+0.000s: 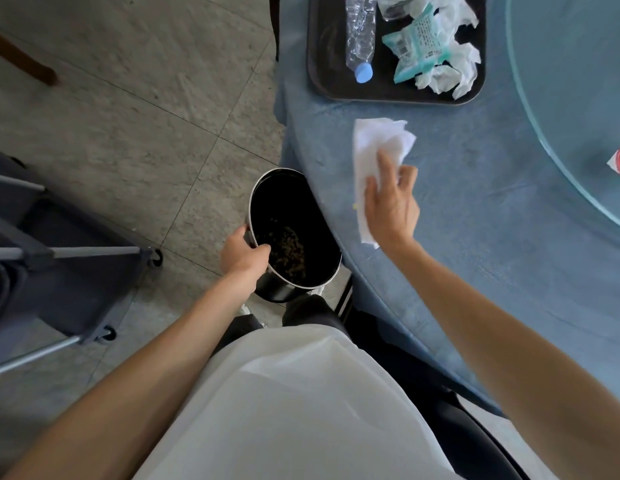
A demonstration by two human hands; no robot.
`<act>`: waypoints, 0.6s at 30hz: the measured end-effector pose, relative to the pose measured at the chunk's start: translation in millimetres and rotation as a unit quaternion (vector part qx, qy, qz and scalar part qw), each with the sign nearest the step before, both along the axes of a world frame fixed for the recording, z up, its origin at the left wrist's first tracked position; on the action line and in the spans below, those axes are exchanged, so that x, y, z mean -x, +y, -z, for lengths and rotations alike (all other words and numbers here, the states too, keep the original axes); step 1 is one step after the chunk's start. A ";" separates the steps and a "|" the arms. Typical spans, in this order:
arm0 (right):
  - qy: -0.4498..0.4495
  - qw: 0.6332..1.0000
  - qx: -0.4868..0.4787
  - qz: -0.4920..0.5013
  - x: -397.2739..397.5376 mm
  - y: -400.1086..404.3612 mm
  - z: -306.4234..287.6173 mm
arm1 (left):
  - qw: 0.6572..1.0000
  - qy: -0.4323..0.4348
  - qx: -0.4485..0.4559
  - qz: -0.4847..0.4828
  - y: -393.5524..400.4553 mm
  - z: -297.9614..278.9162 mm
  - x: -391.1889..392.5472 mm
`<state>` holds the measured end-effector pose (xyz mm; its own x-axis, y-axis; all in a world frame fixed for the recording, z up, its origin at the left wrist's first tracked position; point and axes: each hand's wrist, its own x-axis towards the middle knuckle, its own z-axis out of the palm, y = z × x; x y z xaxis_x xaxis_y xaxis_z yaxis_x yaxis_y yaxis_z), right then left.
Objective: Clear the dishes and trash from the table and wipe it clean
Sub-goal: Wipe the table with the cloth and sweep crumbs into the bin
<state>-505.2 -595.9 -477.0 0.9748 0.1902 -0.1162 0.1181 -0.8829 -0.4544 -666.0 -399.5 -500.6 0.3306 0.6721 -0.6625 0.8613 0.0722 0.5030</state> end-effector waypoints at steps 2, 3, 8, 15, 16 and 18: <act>0.004 0.999 0.033 0.026 -15.7 -10.7 7.2 | 1.000 0.003 -0.002 -0.002 0.2 -0.3 0.3; 0.018 0.998 0.048 0.042 -15.5 -11.2 12.9 | 1.000 0.000 -0.001 -0.004 0.1 -0.2 1.1; 0.083 0.986 0.110 -0.089 62.2 33.7 27.5 | 1.000 -0.007 0.016 -0.006 0.2 2.0 4.4; 0.107 0.986 -0.002 -0.129 68.6 53.9 11.9 | 1.000 0.001 0.020 -0.008 6.0 -0.1 10.0; 0.097 0.991 -0.006 -0.095 55.4 48.1 9.8 | 1.000 0.003 0.023 -0.007 6.3 -0.7 9.5; 0.082 0.994 -0.001 -0.067 29.1 35.2 9.1 | 1.000 -0.001 0.029 -0.010 6.9 -1.6 7.3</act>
<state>-534.3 -560.7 -486.1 0.9089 0.3165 -0.2716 0.1578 -0.8639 -0.4784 -673.3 -392.7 -499.1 0.3185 0.6383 -0.7008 0.8588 0.1187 0.4984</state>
